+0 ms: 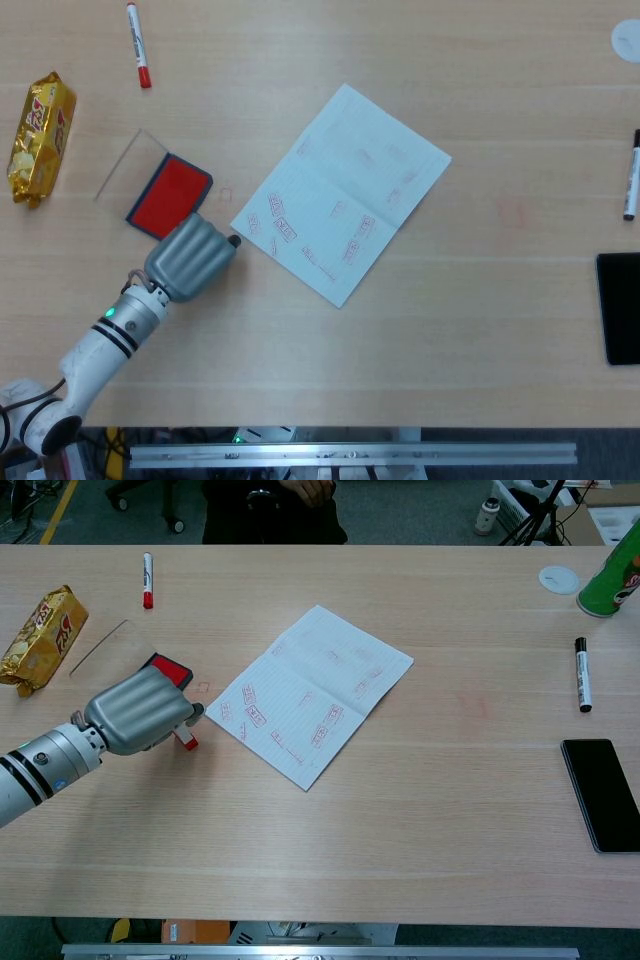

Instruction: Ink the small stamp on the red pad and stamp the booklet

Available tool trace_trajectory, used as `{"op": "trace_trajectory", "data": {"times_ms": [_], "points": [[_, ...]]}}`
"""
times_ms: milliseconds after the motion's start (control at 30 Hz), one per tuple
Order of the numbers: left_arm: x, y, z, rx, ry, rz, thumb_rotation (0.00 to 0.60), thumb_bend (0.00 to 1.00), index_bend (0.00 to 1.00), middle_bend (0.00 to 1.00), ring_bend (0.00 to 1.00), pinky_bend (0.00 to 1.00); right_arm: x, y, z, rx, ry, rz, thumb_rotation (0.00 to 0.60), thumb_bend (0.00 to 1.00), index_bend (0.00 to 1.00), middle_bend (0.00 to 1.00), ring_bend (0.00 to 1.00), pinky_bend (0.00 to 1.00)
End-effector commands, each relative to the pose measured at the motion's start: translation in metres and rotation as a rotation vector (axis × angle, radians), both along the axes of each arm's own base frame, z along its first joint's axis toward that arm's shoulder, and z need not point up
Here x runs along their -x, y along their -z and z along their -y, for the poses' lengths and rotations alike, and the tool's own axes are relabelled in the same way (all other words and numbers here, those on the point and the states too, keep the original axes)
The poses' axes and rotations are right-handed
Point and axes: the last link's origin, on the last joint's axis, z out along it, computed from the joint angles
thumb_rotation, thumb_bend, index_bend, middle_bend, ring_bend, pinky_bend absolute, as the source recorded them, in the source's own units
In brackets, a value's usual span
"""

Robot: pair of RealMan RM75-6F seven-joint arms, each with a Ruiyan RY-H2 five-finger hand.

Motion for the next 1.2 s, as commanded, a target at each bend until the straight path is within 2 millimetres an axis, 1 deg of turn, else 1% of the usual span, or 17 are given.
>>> {"op": "trace_trajectory", "data": {"times_ms": [33, 233, 367, 533, 633, 700, 833, 867, 967, 1067, 1200], "points": [[0.001, 0.000, 0.000, -0.002, -0.003, -0.004, 0.600, 0.34, 0.41, 0.98, 0.97, 1.00, 0.000, 0.000, 0.000, 0.000, 0.000, 0.000, 0.600, 0.19, 0.38, 0.44, 0.50, 0.51], [0.000, -0.006, -0.001, -0.022, -0.019, 0.010, 0.600, 0.34, 0.36, 0.98, 0.97, 1.00, 0.000, -0.001, 0.000, 0.004, -0.002, -0.001, 0.600, 0.19, 0.38, 0.44, 0.50, 0.51], [-0.004, -0.019, -0.001, -0.049, -0.039, 0.043, 0.600, 0.34, 0.32, 0.97, 0.96, 1.00, -0.001, -0.002, 0.001, 0.007, -0.004, -0.002, 0.600, 0.19, 0.38, 0.44, 0.50, 0.51], [-0.012, -0.045, -0.006, -0.102, -0.095, 0.116, 0.600, 0.34, 0.30, 0.96, 0.94, 1.00, -0.002, -0.004, 0.003, 0.011, -0.007, -0.003, 0.600, 0.19, 0.38, 0.44, 0.50, 0.51], [-0.015, -0.066, -0.014, -0.133, -0.188, 0.208, 0.600, 0.34, 0.31, 0.94, 0.93, 1.00, -0.005, -0.005, 0.008, 0.004, -0.022, -0.006, 0.600, 0.19, 0.38, 0.44, 0.50, 0.51], [-0.014, -0.082, -0.021, -0.173, -0.233, 0.250, 0.600, 0.34, 0.31, 0.91, 0.90, 1.00, -0.008, -0.005, 0.011, -0.006, -0.034, -0.005, 0.600, 0.19, 0.38, 0.44, 0.50, 0.51], [-0.004, -0.110, -0.030, -0.257, -0.310, 0.329, 0.600, 0.34, 0.31, 0.83, 0.81, 1.00, -0.014, -0.006, 0.020, -0.022, -0.061, 0.007, 0.600, 0.19, 0.40, 0.47, 0.50, 0.51], [0.001, -0.118, -0.031, -0.278, -0.337, 0.362, 0.600, 0.34, 0.31, 0.81, 0.78, 1.00, -0.016, -0.006, 0.023, -0.025, -0.071, 0.007, 0.600, 0.19, 0.40, 0.47, 0.50, 0.51], [0.014, -0.132, -0.029, -0.311, -0.394, 0.414, 0.600, 0.33, 0.31, 0.75, 0.71, 1.00, -0.019, -0.004, 0.028, -0.035, -0.088, 0.009, 0.600, 0.19, 0.40, 0.47, 0.50, 0.51], [0.028, -0.144, -0.021, -0.336, -0.435, 0.450, 0.600, 0.33, 0.34, 0.70, 0.67, 0.99, -0.022, -0.003, 0.032, -0.042, -0.097, 0.011, 0.600, 0.19, 0.41, 0.48, 0.50, 0.53], [0.044, -0.157, -0.001, -0.386, -0.433, 0.505, 0.600, 0.32, 0.38, 0.70, 0.66, 0.98, -0.024, -0.001, 0.034, -0.050, -0.120, -0.006, 0.600, 0.19, 0.43, 0.50, 0.50, 0.54]]}}
